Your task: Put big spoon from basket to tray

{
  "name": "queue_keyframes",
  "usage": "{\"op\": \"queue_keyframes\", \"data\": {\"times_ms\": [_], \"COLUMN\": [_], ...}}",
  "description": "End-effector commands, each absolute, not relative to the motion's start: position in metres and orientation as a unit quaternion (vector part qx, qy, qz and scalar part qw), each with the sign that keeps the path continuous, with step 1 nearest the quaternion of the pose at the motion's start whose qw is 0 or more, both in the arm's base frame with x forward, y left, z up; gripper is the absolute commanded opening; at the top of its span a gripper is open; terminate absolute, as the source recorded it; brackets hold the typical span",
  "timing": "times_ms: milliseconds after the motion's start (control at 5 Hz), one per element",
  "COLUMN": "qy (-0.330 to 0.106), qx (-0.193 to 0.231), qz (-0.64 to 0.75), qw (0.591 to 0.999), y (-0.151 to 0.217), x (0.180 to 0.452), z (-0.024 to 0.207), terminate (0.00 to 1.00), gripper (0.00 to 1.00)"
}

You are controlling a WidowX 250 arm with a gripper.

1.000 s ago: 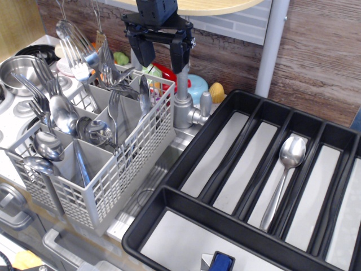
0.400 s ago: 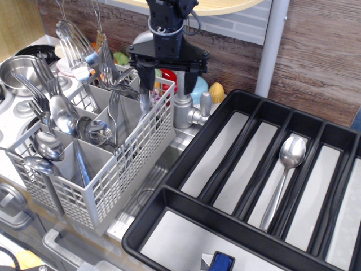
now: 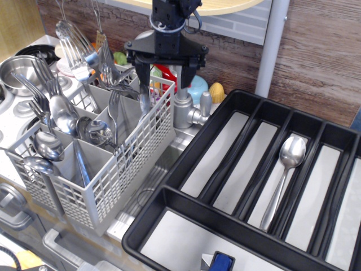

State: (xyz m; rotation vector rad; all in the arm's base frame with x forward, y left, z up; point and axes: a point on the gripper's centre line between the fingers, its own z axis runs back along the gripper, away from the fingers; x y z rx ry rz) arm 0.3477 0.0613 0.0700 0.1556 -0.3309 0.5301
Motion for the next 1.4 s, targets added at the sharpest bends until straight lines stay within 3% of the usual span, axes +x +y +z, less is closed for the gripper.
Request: {"op": "queue_keyframes", "data": {"times_ms": [0,1000,1200], "qy": [-0.199,-0.237,-0.236], "qx": [0.078,0.023,0.027], "qz": [0.281,0.3,0.305], "qw": [0.936,0.924,0.922], "y": [0.072,0.1,0.099], "x": [0.349,0.354,0.352], "z": [0.084,0.043,0.042], "terminate": [0.0,0.0,0.0], "gripper": [1.0,1.0,0.0]}}
